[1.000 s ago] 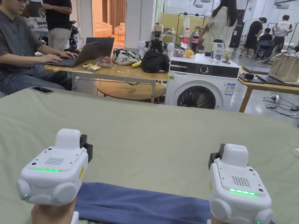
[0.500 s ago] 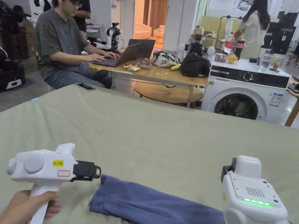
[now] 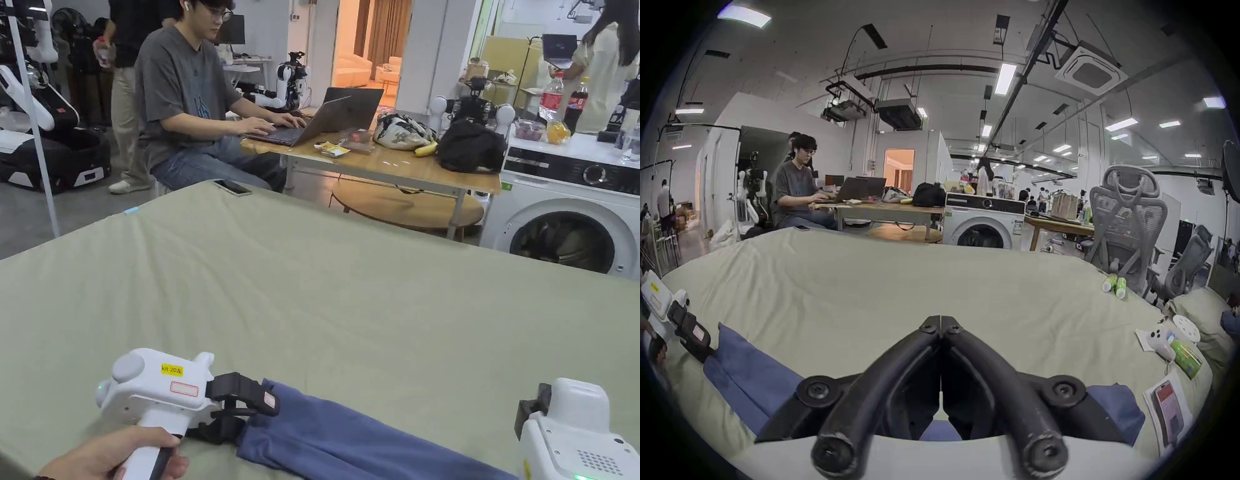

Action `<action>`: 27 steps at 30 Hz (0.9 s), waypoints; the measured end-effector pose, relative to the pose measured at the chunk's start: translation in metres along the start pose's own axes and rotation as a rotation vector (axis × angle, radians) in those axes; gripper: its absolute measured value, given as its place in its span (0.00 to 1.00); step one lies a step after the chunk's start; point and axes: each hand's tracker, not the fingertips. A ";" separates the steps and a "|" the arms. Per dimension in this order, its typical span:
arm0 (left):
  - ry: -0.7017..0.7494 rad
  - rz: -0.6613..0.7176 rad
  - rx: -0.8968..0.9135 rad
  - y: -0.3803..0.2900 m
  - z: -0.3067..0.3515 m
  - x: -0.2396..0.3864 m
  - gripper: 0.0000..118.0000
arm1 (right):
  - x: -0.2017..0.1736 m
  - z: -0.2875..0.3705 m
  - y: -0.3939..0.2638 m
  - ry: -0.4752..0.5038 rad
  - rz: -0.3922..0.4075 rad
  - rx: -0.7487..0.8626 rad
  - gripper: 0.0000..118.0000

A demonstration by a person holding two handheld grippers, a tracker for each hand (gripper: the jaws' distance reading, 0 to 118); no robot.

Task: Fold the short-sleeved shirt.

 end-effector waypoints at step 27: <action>-0.002 -0.125 0.175 -0.008 0.065 0.058 0.03 | 0.017 -0.001 0.003 0.005 -0.030 -0.027 0.00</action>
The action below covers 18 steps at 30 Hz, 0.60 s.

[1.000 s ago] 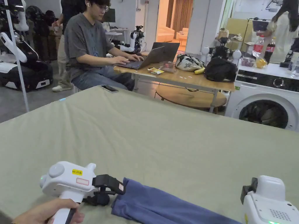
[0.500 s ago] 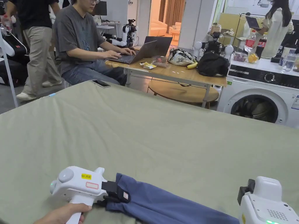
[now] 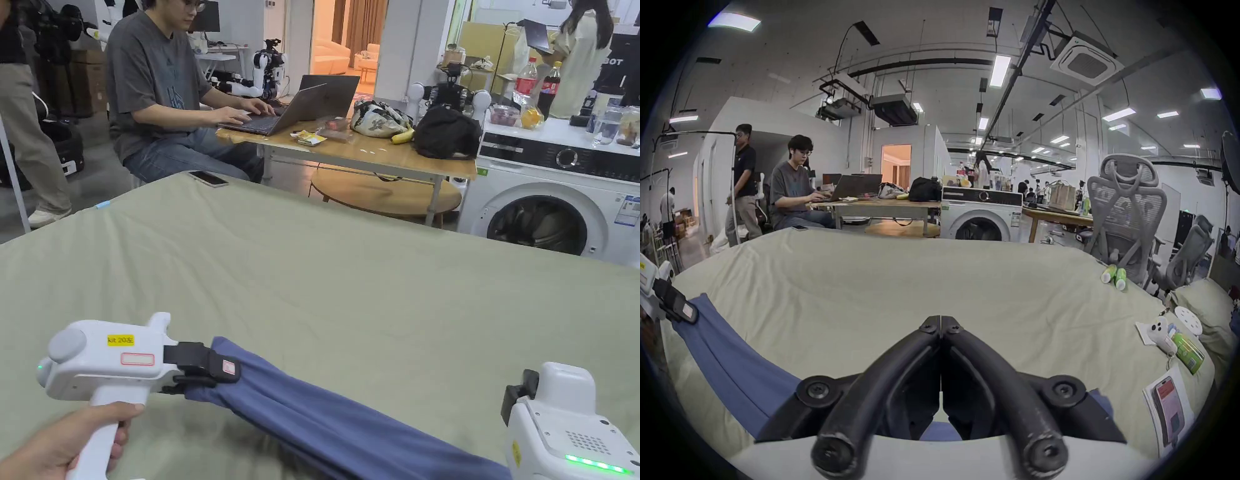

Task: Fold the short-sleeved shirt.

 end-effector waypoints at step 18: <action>0.021 -0.326 -0.141 -0.032 -0.030 0.128 0.03 | 0.006 0.009 0.009 0.034 -0.004 0.017 0.00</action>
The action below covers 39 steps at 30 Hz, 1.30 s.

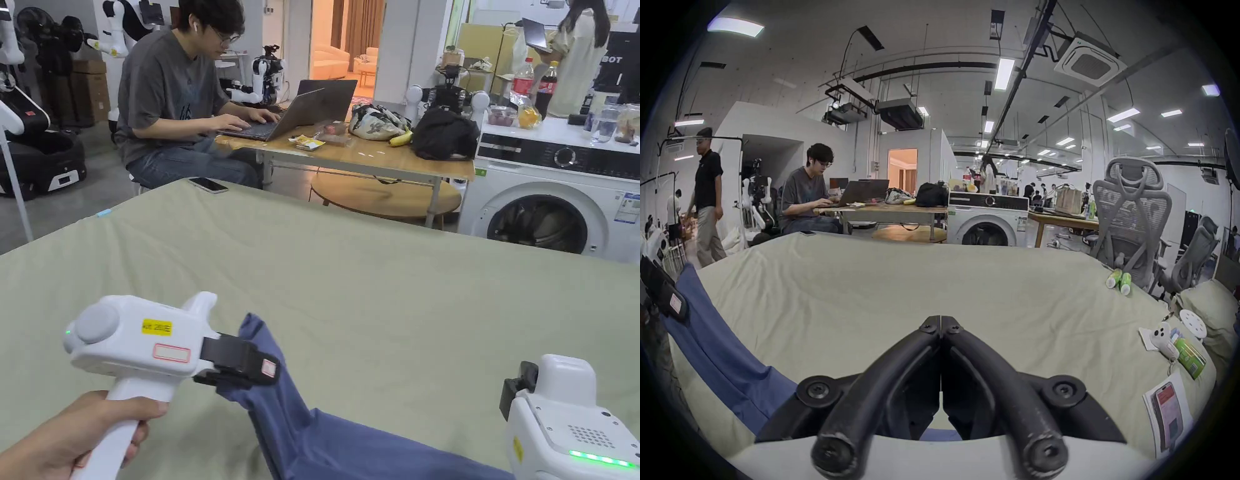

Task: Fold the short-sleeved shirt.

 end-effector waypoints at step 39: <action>0.128 0.026 -0.283 -0.041 -0.206 0.044 0.04 | 0.056 0.021 -0.008 -0.085 -0.034 -0.043 0.00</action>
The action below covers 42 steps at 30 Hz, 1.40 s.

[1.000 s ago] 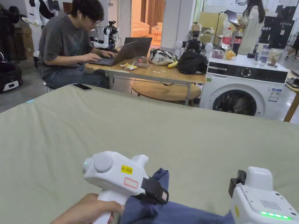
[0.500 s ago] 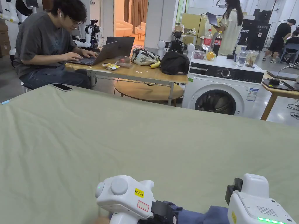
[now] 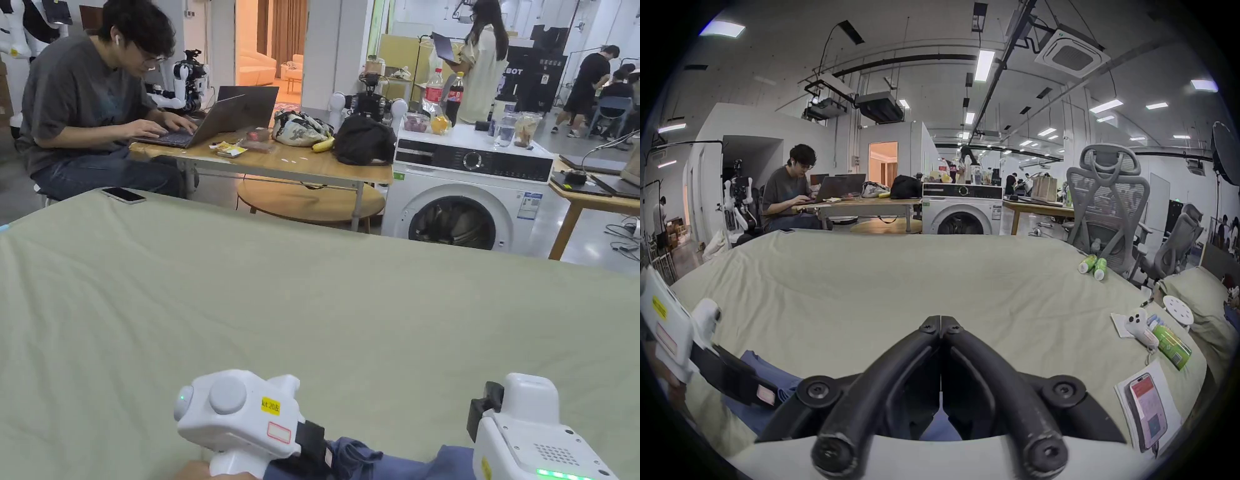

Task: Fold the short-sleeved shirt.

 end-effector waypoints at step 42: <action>-0.111 0.217 0.091 -0.033 0.064 -0.137 0.70 | -0.003 -0.001 0.004 0.018 0.000 0.063 0.00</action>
